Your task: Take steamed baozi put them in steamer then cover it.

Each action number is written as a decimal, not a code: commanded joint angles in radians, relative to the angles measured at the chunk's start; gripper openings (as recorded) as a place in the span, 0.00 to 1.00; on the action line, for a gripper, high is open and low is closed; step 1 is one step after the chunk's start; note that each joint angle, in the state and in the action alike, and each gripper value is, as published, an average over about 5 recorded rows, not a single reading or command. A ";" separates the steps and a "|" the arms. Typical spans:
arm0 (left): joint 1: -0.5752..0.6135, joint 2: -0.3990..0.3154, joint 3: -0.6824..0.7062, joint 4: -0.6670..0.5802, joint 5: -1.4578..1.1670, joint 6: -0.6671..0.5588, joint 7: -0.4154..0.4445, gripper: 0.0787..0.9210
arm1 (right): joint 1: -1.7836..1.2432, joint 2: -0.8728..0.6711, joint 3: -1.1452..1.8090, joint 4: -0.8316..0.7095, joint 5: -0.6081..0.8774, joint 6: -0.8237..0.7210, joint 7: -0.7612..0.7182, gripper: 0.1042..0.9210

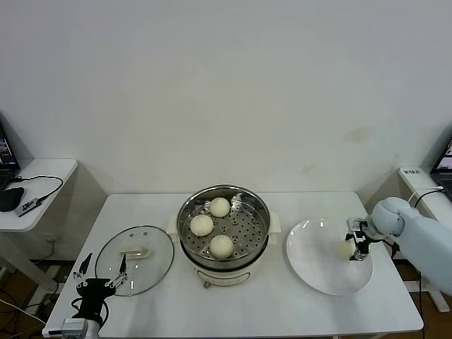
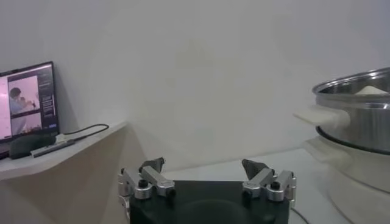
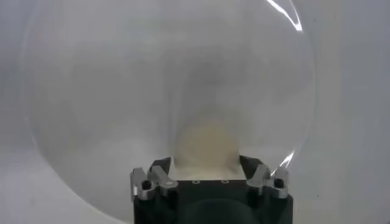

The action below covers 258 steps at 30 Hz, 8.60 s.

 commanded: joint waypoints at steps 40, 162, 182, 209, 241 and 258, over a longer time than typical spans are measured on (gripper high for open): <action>-0.026 0.019 0.022 -0.020 -0.015 0.011 -0.001 0.88 | 0.963 0.292 -0.734 0.421 0.888 -0.420 0.216 0.60; -0.372 0.186 0.110 0.475 1.334 -0.047 0.032 0.88 | -1.396 0.865 1.608 0.789 0.524 0.338 0.820 0.88; -0.524 0.136 0.180 0.614 1.339 -0.048 0.035 0.88 | -1.400 0.881 1.595 0.765 0.497 0.346 0.815 0.88; -0.548 0.118 0.181 0.679 1.339 -0.051 0.038 0.29 | -1.393 0.885 1.570 0.735 0.480 0.350 0.809 0.88; -0.319 0.136 0.000 0.211 1.350 0.097 0.002 0.08 | -1.403 0.890 1.548 0.739 0.437 0.373 0.798 0.88; -0.348 0.316 0.166 -0.109 1.003 0.309 0.161 0.08 | -1.400 0.912 1.489 0.772 0.305 0.417 0.808 0.88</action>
